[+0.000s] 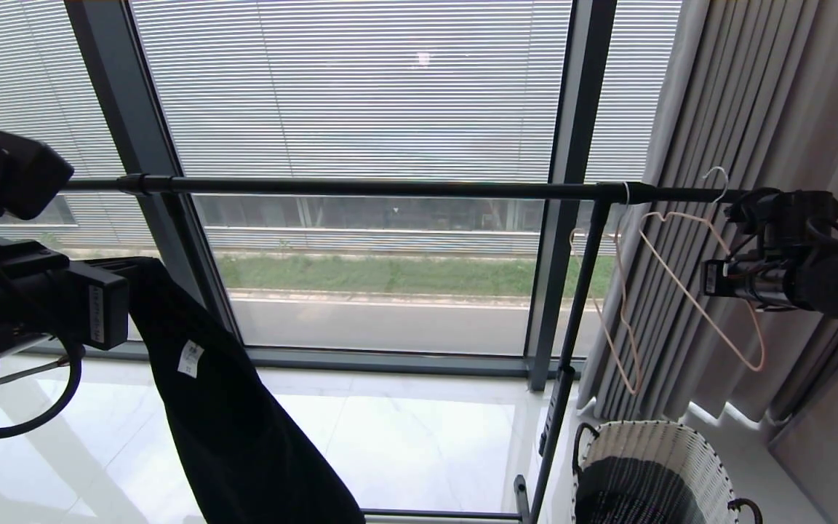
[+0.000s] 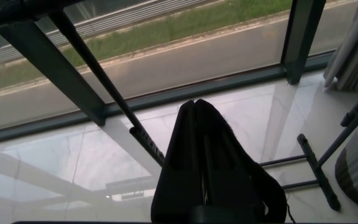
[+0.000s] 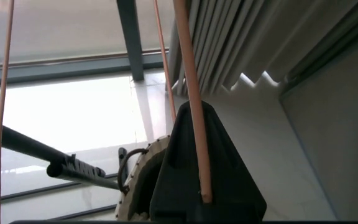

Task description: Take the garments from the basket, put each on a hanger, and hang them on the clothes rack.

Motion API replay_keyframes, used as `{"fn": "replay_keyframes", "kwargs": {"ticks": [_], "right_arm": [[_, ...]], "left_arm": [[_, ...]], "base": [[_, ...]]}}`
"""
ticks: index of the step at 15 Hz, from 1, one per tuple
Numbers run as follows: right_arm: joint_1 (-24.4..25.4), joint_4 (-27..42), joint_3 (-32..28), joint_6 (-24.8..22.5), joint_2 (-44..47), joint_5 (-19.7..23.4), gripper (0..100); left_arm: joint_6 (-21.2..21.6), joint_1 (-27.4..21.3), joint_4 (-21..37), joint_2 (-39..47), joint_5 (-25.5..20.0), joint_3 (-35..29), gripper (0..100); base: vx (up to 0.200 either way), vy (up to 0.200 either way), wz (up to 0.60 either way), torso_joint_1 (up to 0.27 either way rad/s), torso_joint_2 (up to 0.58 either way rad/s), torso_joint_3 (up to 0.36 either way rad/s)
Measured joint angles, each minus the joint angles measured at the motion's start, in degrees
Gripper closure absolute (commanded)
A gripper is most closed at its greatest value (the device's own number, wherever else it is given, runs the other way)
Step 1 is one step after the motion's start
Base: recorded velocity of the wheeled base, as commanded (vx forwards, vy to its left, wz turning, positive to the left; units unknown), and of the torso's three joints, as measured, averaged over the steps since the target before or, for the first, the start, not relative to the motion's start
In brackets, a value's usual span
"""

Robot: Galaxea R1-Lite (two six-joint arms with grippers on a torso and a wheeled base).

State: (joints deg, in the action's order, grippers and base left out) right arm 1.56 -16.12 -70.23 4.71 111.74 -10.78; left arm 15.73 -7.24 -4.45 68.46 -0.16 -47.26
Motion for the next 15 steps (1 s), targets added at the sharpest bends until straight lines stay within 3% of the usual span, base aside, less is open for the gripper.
{"fn": "replay_keyframes", "kwargs": {"ticks": [6,10,15], "right_arm": [[0.01,-10.00,10.18,-0.20,-6.17,0.22,100],[1.85,-10.68,20.65,-0.37,-14.30,0.24,100],[4.33,-10.51,26.54,-0.68,-22.44,0.16,100]], "left_arm": [[0.17,0.00,-0.04,-0.02,0.26,-0.17,100],[0.34,0.13,0.00,0.00,1.35,-0.17,100],[0.37,0.22,-0.04,-0.20,1.35,-0.48,100]], "base": [[0.000,0.000,0.00,0.000,0.00,0.000],[-0.200,0.000,0.00,0.006,0.00,0.001],[-0.200,0.000,0.00,-0.007,0.00,0.003]]}}
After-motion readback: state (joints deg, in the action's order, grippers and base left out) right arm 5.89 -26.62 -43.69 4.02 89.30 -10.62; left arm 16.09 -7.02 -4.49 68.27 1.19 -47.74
